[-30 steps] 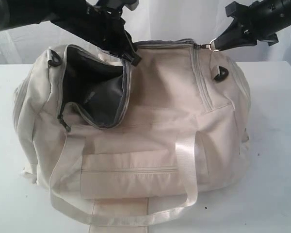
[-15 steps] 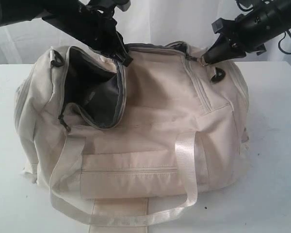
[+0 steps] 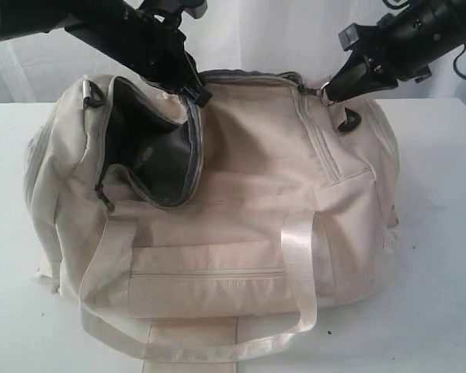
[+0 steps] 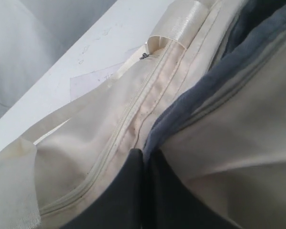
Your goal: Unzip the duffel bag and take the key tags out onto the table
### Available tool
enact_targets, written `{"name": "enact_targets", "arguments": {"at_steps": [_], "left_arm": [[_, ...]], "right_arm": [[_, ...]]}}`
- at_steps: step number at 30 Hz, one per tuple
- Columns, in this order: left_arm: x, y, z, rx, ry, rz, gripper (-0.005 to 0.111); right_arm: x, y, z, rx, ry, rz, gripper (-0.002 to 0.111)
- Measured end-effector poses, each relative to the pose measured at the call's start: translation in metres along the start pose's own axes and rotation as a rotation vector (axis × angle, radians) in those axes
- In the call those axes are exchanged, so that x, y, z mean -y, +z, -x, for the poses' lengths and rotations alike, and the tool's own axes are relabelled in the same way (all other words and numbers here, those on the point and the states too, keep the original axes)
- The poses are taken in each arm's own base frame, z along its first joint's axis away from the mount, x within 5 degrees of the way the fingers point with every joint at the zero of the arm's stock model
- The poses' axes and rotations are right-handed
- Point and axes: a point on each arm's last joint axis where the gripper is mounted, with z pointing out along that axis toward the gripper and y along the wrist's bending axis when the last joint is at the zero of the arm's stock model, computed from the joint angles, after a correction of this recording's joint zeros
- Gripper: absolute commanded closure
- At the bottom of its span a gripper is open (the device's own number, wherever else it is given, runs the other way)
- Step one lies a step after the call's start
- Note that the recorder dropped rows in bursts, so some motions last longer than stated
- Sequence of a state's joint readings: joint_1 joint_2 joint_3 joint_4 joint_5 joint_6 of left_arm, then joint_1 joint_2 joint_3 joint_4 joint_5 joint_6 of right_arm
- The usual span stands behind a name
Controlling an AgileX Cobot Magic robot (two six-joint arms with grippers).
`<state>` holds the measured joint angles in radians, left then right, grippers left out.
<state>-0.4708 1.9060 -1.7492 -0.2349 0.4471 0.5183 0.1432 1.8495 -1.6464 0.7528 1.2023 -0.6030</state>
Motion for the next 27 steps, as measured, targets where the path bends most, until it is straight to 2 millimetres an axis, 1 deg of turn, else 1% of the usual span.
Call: {"name": "enact_targets", "arguments": {"at_steps": [3,13,17,23,27], "left_arm": [[-0.001,0.000,-0.001,-0.009,-0.003,-0.008,0.107],[0.000,0.000,-0.002,-0.009,-0.011,-0.018,0.107],[0.001,0.000,-0.001,-0.007,-0.018,-0.022,0.107],[0.001,0.000,-0.001,-0.009,-0.019,-0.025,0.107],[0.001,0.000,-0.001,-0.009,-0.020,-0.028,0.107]], "right_arm": [[-0.008,0.010,-0.008,-0.037,-0.005,0.010,0.108],[-0.027,-0.006,-0.019,-0.005,-0.022,-0.007,0.108],[-0.029,-0.008,-0.022,0.000,-0.018,-0.009,0.108],[-0.028,-0.005,-0.031,-0.008,0.004,-0.008,0.108],[-0.032,-0.009,-0.034,0.004,0.006,-0.012,0.108]]}}
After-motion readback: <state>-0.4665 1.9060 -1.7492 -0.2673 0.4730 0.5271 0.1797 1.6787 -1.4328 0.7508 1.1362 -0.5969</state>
